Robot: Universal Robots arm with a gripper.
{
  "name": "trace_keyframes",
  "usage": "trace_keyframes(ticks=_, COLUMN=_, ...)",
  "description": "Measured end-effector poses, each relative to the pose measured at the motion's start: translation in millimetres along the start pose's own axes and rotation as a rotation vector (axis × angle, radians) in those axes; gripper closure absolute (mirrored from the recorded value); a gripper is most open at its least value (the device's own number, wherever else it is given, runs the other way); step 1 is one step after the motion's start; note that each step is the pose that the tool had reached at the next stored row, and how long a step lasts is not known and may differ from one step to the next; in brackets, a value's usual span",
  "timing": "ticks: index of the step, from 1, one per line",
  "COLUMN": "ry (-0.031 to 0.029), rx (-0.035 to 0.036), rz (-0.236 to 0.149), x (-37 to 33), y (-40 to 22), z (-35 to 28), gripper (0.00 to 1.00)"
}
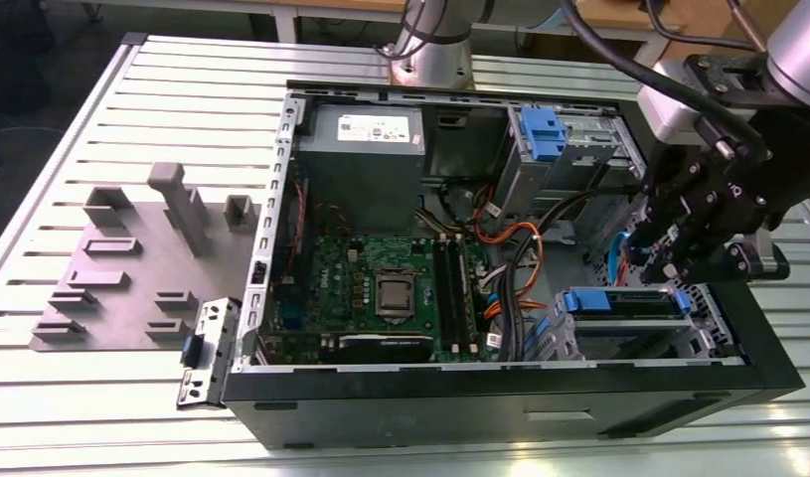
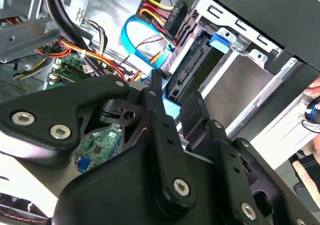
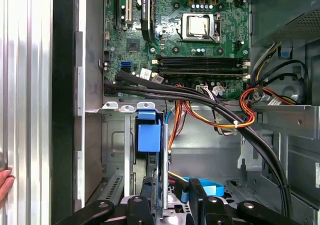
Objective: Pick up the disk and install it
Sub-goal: 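Insert the first disk wire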
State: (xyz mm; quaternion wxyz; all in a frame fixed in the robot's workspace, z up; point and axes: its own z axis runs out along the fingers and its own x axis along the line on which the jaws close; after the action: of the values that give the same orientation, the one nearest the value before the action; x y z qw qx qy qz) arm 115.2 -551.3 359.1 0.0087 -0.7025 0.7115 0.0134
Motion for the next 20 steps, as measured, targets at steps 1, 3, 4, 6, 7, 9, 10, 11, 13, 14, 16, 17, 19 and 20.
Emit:
trace_keyframes(ticks=1, ry=0.0000, rx=0.0000, rz=0.000, x=0.0, y=0.0, z=1.0, gripper=0.58)
trace_keyframes(ticks=3, ry=0.0001, rx=0.0000, rz=0.000, x=0.0, y=0.0, z=2.6, gripper=0.58)
trace_keyframes(ticks=4, ry=0.0001, rx=0.0000, rz=0.000, x=0.0, y=0.0, z=3.6, gripper=0.58)
trace_keyframes(ticks=6, ry=0.0001, rx=0.0000, rz=0.000, x=0.0, y=0.0, z=5.4, gripper=0.58)
trace_keyframes(ticks=7, ry=0.0002, rx=-0.0002, rz=0.000, x=0.1, y=0.0, z=6.0, gripper=0.58)
trace_keyframes(ticks=9, ry=0.0003, rx=-0.0002, rz=0.000, x=0.1, y=0.0, z=6.3, gripper=0.58)
trace_keyframes(ticks=10, ry=0.0004, rx=-0.0003, rz=0.000, x=0.1, y=0.0, z=6.3, gripper=0.58)
trace_keyframes(ticks=11, ry=0.0001, rx=-0.0002, rz=0.000, x=0.1, y=0.0, z=6.9, gripper=0.58)
trace_keyframes(ticks=13, ry=0.0001, rx=-0.0002, rz=0.000, x=0.1, y=0.0, z=7.3, gripper=0.58)
trace_keyframes(ticks=14, ry=0.0000, rx=-0.0002, rz=0.000, x=0.1, y=-0.2, z=7.3, gripper=0.58)
trace_keyframes(ticks=16, ry=-0.0001, rx=-0.0008, rz=0.000, x=0.1, y=-0.8, z=7.4, gripper=0.58)
trace_keyframes(ticks=17, ry=0.0001, rx=-0.0011, rz=0.000, x=0.1, y=-1.0, z=7.3, gripper=0.58)
trace_keyframes(ticks=19, ry=0.0000, rx=-0.0014, rz=0.000, x=0.1, y=-1.5, z=7.3, gripper=0.58)
trace_keyframes(ticks=20, ry=0.0000, rx=-0.0015, rz=0.000, x=0.1, y=-1.6, z=7.3, gripper=0.58)
